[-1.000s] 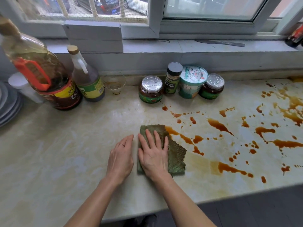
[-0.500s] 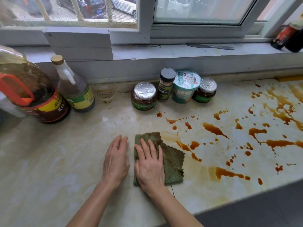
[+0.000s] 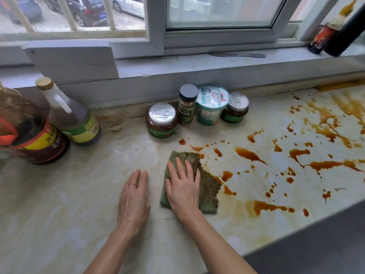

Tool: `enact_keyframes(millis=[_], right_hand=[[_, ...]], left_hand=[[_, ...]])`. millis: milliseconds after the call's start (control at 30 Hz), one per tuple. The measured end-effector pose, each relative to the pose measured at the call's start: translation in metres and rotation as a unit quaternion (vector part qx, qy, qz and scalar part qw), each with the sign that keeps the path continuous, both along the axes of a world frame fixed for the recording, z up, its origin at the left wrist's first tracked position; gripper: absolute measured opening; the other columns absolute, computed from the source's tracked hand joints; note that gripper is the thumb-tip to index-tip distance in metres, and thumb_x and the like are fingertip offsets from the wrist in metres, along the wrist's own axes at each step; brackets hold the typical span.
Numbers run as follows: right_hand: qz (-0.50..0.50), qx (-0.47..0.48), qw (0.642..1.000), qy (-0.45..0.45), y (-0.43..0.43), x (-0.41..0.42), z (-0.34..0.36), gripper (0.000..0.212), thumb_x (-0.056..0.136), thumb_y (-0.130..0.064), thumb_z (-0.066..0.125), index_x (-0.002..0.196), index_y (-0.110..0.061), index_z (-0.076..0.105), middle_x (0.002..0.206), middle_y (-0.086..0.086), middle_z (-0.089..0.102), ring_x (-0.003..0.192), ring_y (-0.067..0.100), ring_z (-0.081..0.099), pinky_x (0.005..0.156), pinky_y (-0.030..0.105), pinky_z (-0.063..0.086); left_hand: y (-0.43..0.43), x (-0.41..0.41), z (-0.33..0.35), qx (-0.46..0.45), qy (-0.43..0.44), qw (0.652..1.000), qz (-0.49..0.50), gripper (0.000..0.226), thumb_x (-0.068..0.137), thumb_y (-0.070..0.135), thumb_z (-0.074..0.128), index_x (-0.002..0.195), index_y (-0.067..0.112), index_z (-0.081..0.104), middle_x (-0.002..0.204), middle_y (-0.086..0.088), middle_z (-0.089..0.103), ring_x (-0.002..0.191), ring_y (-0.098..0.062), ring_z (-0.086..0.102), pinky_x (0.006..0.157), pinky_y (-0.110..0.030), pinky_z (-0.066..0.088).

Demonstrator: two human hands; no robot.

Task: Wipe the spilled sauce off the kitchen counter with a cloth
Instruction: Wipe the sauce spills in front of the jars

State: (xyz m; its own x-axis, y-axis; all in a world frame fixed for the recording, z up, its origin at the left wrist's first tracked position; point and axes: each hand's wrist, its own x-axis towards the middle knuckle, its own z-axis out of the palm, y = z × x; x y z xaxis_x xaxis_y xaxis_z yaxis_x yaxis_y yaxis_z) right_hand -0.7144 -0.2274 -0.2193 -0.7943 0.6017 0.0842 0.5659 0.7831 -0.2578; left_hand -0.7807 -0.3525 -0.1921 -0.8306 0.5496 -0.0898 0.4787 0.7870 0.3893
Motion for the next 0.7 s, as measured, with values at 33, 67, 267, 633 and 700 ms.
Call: enact_keyframes(millis=[33,67,267,633,700], right_hand=[[0.013,-0.002,1.0,0.009,-0.007,0.0,-0.002,0.052,0.09,-0.041,0.038,0.137,-0.028,0.054,0.146,-0.001,0.049,0.135,0.027,0.045,0.108,0.059,0.033],[0.032,-0.005,0.999,0.018,-0.014,-0.002,-0.005,0.05,0.091,-0.04,0.04,0.138,-0.028,0.053,0.148,-0.002,0.048,0.136,0.027,0.043,0.11,0.058,0.032],[0.113,0.0,0.994,0.012,-0.017,-0.018,-0.012,0.046,0.095,-0.04,0.044,0.14,-0.034,0.048,0.151,-0.006,0.044,0.138,0.023,0.038,0.109,0.055,0.026],[-0.041,0.021,0.998,0.034,-0.004,0.014,-0.012,0.051,0.094,-0.037,0.038,0.143,-0.026,0.048,0.151,-0.001,0.043,0.139,0.026,0.038,0.111,0.057,0.023],[0.021,0.024,0.999,0.04,-0.018,0.004,-0.013,0.05,0.092,-0.037,0.041,0.14,-0.028,0.051,0.15,-0.003,0.045,0.139,0.026,0.04,0.11,0.057,0.023]], left_hand=[[0.0,0.0,0.0,-0.002,-0.003,1.0,0.003,0.065,0.081,-0.006,0.049,0.142,0.008,0.035,0.149,-0.013,0.032,0.135,-0.029,0.035,0.11,-0.038,0.033],[0.0,-0.001,0.0,-0.005,-0.006,1.0,0.003,0.065,0.081,-0.006,0.048,0.143,0.008,0.034,0.15,-0.013,0.031,0.135,-0.029,0.034,0.11,-0.037,0.033],[0.005,-0.004,0.004,-0.027,-0.007,1.0,-0.001,0.062,0.082,-0.001,0.049,0.142,0.008,0.036,0.149,-0.012,0.034,0.133,-0.029,0.038,0.107,-0.039,0.037],[0.005,-0.007,0.01,-0.037,-0.001,0.999,0.006,0.071,0.067,-0.012,0.057,0.135,0.006,0.047,0.139,-0.012,0.048,0.124,-0.029,0.049,0.098,-0.037,0.044],[0.005,-0.01,0.009,-0.035,0.005,0.999,0.0,0.07,0.063,-0.012,0.06,0.13,0.004,0.052,0.134,-0.014,0.054,0.117,-0.031,0.055,0.092,-0.038,0.049]])
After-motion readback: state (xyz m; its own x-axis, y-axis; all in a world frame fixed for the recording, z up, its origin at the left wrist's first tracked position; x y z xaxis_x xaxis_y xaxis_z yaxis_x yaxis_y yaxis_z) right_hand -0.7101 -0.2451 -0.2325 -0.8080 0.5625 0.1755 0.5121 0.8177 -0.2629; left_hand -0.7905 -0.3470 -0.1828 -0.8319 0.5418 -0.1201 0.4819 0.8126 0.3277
